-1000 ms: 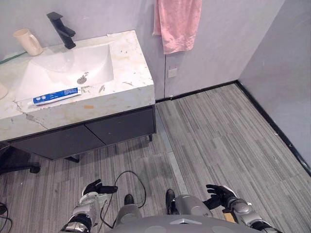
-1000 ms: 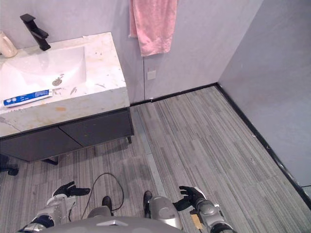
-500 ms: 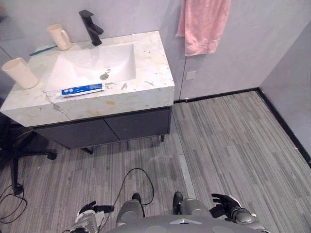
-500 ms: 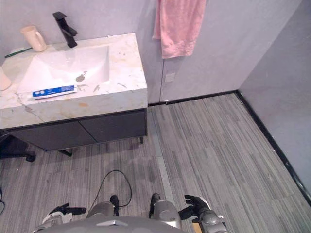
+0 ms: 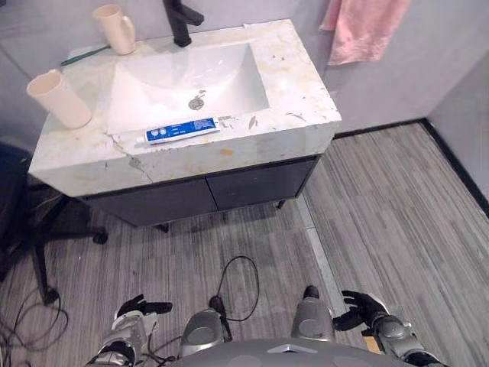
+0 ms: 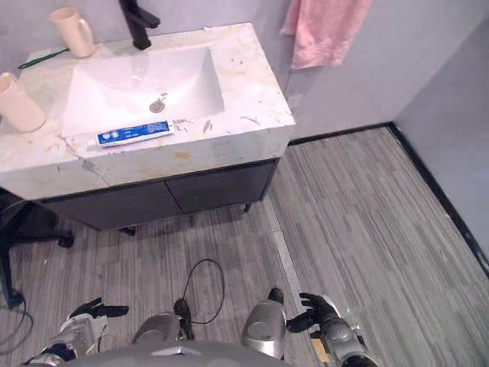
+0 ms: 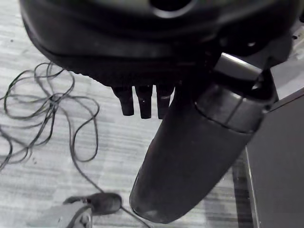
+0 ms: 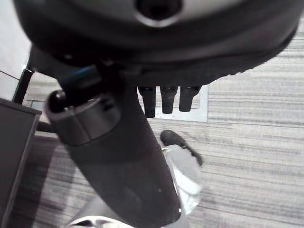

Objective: Organize the bathroom.

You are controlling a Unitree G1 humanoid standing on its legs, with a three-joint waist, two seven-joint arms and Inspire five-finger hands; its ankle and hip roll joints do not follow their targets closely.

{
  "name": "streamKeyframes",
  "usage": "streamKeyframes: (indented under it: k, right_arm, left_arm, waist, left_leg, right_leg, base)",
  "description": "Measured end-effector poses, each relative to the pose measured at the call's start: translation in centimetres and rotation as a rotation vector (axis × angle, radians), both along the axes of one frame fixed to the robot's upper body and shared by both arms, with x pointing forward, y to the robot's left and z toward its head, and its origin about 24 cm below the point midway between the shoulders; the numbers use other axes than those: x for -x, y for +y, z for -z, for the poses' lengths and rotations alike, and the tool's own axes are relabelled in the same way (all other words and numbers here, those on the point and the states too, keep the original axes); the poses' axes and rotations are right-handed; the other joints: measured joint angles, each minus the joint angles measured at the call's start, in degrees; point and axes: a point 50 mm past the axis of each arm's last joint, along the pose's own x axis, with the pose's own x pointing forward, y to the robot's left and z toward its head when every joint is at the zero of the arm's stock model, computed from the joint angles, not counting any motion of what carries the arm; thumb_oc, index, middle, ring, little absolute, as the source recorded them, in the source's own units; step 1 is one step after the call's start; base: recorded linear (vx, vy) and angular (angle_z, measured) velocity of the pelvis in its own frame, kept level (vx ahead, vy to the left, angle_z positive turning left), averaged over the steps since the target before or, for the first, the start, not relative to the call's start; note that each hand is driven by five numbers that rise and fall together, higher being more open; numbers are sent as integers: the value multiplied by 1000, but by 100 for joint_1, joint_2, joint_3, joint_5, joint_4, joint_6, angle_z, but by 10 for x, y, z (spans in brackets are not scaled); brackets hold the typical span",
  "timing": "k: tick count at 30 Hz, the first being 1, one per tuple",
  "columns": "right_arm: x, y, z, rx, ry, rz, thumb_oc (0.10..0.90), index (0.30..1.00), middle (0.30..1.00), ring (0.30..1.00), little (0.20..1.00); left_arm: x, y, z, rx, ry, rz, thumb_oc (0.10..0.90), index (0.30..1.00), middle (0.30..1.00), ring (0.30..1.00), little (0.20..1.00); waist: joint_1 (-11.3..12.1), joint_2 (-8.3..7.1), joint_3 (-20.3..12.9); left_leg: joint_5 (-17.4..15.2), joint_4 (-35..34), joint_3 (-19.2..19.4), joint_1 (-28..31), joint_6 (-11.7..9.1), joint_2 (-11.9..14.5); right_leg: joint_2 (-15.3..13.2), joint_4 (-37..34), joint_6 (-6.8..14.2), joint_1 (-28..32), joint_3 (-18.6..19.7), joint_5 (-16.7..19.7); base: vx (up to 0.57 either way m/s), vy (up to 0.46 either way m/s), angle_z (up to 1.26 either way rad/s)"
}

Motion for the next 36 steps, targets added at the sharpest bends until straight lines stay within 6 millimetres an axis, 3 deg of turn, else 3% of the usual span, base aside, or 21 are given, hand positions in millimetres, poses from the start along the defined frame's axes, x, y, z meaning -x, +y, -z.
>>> streamKeyframes:
  k: [1,2,3,4,8,10,13,15,18,20,22,24,25,26,28,29,30,33,36]
  right_arm:
    - [6,-1,1,-8,11,3,800,900,900,900,900]
    - [11,2,2,-24,14,-1,800,900,900,900,900]
    - [16,6,4,-45,18,-6,800,900,900,900,900]
    - [23,7,6,-54,33,-2,800,900,900,900,900]
    - [39,15,15,-84,86,19,800,900,900,900,900]
    - [38,21,16,-105,75,24,800,900,900,900,900]
    - [40,18,16,-83,79,14,800,900,900,900,900]
    - [36,16,15,-80,60,21,800,900,900,900,900]
    - [32,18,14,-94,34,33,800,900,900,900,900]
    - [28,19,13,-104,17,40,800,900,900,900,900]
    - [25,22,12,-111,4,36,800,900,900,900,900]
    - [27,32,14,-132,-1,37,800,900,900,900,900]
    - [27,35,15,-141,-3,35,800,900,900,900,900]
    - [26,40,16,-154,-5,33,800,900,900,900,900]
    - [27,44,17,-163,-4,29,800,900,900,900,900]
    - [27,43,17,-162,-2,32,800,900,900,900,900]
    - [28,43,17,-162,0,35,800,900,900,900,900]
    - [30,42,18,-163,11,46,800,900,900,900,900]
    - [29,42,19,-159,28,45,800,900,900,900,900]
  left_arm:
    - [4,3,0,-13,6,-20,800,900,900,900,900]
    - [8,9,-2,-31,11,-32,800,900,900,900,900]
    - [0,14,-6,-49,-3,-23,800,900,900,900,900]
    - [-5,18,-9,-57,-11,-20,800,900,900,900,900]
    - [-26,14,-14,-42,-88,-4,800,900,900,900,900]
    - [-25,11,-13,-33,-87,-11,800,900,900,900,900]
    - [-13,8,-8,4,-99,-148,800,900,900,900,900]
    - [-6,21,-13,-22,-153,-343,800,900,900,900,900]
    - [-15,39,-28,-108,-263,-508,800,900,900,900,900]
    - [-33,51,-52,-213,-390,-574,800,900,900,900,900]
    - [-55,67,-88,-336,-562,-620,800,900,900,900,900]
    - [-81,82,-153,-478,-818,-713,800,900,900,900,900]
    - [-86,86,-173,-542,-890,-709,800,900,900,900,900]
    - [-91,93,-208,-665,-990,-696,800,900,900,900,900]
    - [-93,98,-252,-818,-1116,-682,800,900,900,900,900]
    - [-90,100,-293,-971,-1243,-651,800,900,900,900,900]
    - [-87,100,-313,-1052,-1310,-625,800,900,900,900,900]
    - [-82,91,-359,-1136,-1490,-551,800,900,900,900,900]
    - [-83,69,-400,-1151,-1693,-330,800,900,900,900,900]
  waist:
    - [-6,107,-21]
    - [-97,108,-78]
    - [-231,92,-78]
    - [-330,23,-81]
    - [-403,-151,-113]
    - [-400,-86,-189]
    - [-378,112,-401]
    - [-309,93,-438]
    - [-242,31,-562]
    - [-201,-55,-608]
    - [-135,-153,-664]
    - [-65,-273,-734]
    - [-62,-339,-757]
    - [-68,-381,-765]
    - [-72,-438,-765]
    - [-67,-448,-763]
    - [-64,-446,-760]
    - [6,-419,-738]
    - [112,-412,-736]
  left_leg:
    - [35,-110,22,13,-3,7]
    - [94,-229,-82,-13,8,20]
    - [159,-327,-274,-106,49,-16]
    - [249,-438,-508,-182,149,-156]
    - [412,-733,-870,-81,201,-681]
    - [417,-747,-1013,20,178,-701]
    - [408,-817,-1172,113,167,-605]
    - [408,-815,-1169,203,167,-528]
    - [383,-830,-1170,205,138,-469]
    - [406,-891,-1181,219,118,-463]
    - [427,-947,-1222,220,95,-467]
    - [474,-1083,-1262,199,40,-471]
    - [495,-1108,-1278,206,26,-474]
    - [531,-1115,-1284,206,20,-477]
    - [529,-1118,-1283,211,15,-479]
    - [529,-1120,-1283,219,14,-489]
    - [529,-1121,-1284,234,13,-493]
    - [522,-1169,-1291,398,3,-497]
    - [525,-1185,-1287,433,7,-513]
  right_leg:
    - [337,34,223,-42,18,-355]
    - [729,37,313,-98,301,-721]
    - [1094,-26,338,-131,689,-1033]
    - [1277,-106,346,-188,735,-1147]
    - [1293,-565,153,-188,1070,-1051]
    - [1318,-971,62,96,985,-613]
    - [1448,-1466,-51,498,798,-421]
    - [1559,-1809,-148,741,768,-275]
    - [1626,-1944,-165,800,750,-255]
    - [1639,-1952,-164,811,724,-252]
    - [1636,-1946,-138,812,715,-263]
    - [1623,-1917,-132,752,664,-265]
    - [1621,-1918,-129,752,647,-262]
    - [1613,-1918,-126,749,634,-258]
    - [1606,-1923,-124,762,625,-244]
    - [1597,-1931,-118,773,613,-218]
    - [1592,-1934,-116,792,609,-217]
    - [1596,-1954,-116,930,594,-227]
    - [1584,-1953,-116,957,593,-228]
  base:
    - [141,-129,-83]
    - [132,-113,5]
    - [109,-98,69]
    - [104,-101,97]
    - [144,-75,83]
    - [111,-1,37]
    - [114,12,24]
    - [89,11,0]
    - [61,14,-2]
    - [32,6,8]
    - [25,-15,8]
    - [23,-33,9]
    - [34,-43,11]
    - [36,-47,5]
    - [31,-52,2]
    - [34,-50,4]
    - [35,-42,3]
    - [5,-10,1]
    - [-4,3,3]
